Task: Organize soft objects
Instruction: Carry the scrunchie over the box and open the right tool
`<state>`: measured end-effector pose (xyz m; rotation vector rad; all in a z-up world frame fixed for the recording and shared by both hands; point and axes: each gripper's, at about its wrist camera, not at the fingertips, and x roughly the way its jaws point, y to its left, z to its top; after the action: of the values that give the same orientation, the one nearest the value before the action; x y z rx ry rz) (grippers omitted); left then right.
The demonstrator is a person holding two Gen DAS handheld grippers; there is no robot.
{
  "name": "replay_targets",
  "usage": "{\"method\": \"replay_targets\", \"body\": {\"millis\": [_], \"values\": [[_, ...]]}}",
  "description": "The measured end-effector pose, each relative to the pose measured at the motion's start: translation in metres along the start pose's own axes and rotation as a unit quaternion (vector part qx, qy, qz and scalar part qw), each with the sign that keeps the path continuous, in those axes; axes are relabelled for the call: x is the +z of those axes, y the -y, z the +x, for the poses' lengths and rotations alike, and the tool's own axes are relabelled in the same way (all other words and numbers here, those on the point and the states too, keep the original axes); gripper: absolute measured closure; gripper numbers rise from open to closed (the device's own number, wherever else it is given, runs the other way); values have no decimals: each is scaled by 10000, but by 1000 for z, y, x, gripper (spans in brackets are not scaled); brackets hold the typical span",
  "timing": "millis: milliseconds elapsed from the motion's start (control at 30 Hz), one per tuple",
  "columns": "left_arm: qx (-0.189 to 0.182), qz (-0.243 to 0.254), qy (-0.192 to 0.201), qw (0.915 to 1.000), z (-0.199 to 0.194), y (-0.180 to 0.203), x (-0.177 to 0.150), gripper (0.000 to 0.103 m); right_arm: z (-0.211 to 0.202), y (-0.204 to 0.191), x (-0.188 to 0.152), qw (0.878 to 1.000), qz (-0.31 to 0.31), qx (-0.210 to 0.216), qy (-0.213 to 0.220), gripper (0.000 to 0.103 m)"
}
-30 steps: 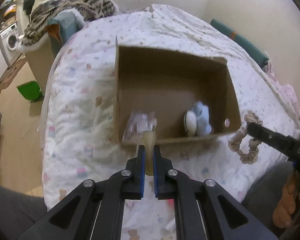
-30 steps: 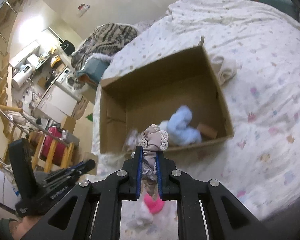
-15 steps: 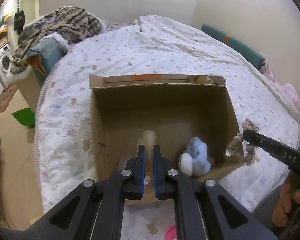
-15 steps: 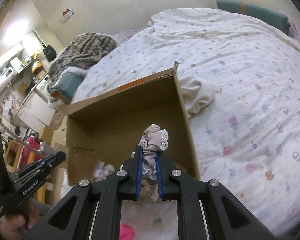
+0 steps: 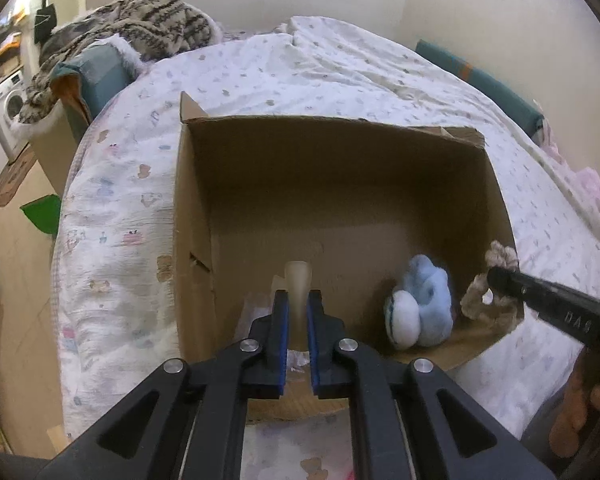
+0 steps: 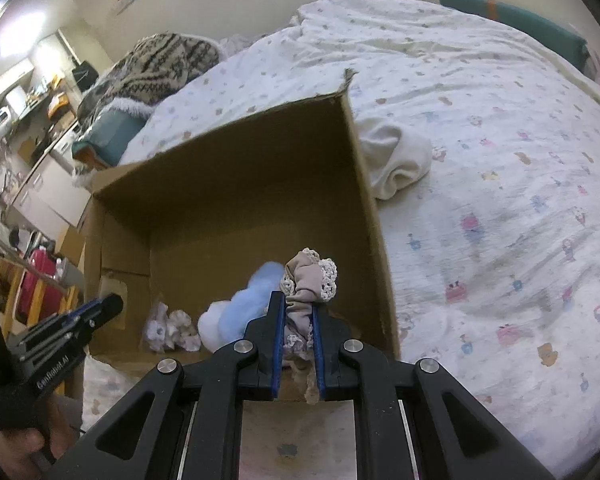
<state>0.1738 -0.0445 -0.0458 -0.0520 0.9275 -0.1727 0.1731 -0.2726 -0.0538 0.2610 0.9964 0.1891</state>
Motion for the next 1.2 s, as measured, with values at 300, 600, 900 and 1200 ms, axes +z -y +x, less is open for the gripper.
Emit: {"method": "replay_targets", "body": {"millis": [300,600,900,1200], "values": [[139,-2,3,9999,3,-2,1,94,7,-2,-1,9999,8,45,-142,89],[146,89,-19,9999,4,3,-1,87,8,-1,-2,9999,37,92,-129,88],[132,239,2,9996,2,12,-3,77,7,-2,-2,9999,23,79,-78,82],[148,272,228,9993,-8,16,-2,37,-1,2,3,9996,176,56,196,32]]}}
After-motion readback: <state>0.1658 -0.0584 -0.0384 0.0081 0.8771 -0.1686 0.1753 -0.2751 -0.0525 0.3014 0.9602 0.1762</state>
